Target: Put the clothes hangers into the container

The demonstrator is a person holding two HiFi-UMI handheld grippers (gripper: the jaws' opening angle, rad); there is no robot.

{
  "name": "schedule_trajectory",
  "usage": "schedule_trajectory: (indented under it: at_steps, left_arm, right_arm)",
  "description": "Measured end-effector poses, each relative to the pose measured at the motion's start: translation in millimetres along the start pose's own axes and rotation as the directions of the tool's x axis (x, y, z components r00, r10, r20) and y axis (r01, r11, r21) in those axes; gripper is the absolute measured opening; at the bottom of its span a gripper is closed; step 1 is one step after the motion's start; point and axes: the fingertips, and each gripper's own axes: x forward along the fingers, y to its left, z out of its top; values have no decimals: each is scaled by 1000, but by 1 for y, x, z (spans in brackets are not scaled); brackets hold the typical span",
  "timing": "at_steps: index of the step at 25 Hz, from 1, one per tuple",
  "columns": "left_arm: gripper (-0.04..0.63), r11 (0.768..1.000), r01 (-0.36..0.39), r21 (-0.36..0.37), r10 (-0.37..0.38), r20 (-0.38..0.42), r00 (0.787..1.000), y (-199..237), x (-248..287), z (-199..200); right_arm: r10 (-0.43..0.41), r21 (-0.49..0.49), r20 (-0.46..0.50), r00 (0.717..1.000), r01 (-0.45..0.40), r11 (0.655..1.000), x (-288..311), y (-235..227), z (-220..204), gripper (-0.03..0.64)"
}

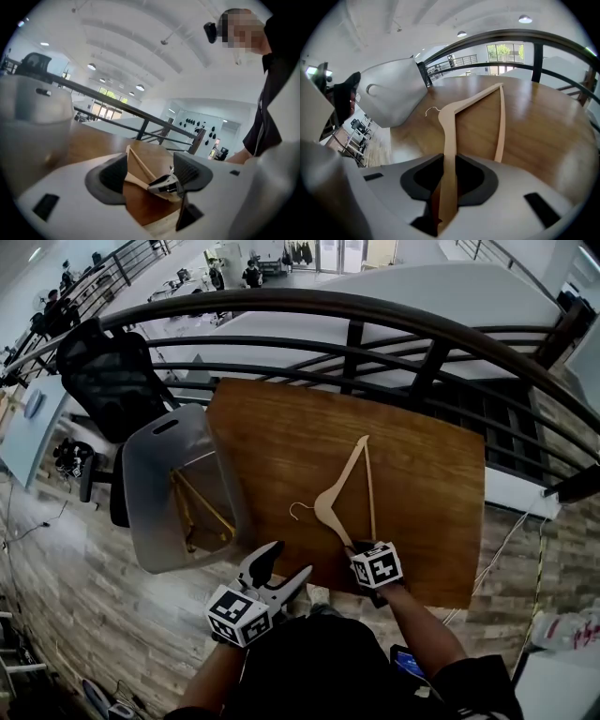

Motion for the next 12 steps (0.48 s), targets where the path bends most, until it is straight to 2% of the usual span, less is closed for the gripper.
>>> schedule_trajectory:
  at_steps: [7,9,12]
  left_arm:
    - [314,984,21,-177,-51,-166,985,20,36,-88]
    - [314,974,17,-226,-59,-183,981,23,42,-103]
    - [314,947,11,-320,-72,-180,981,29,50,-117]
  right_arm:
    - [34,33,34,999,-35,999,-14,30,-11,78]
    - [43,41,48,998,-45,998,-20,38,-12,78]
    - [64,70,80,995,-69,995,-27,48,-13,78]
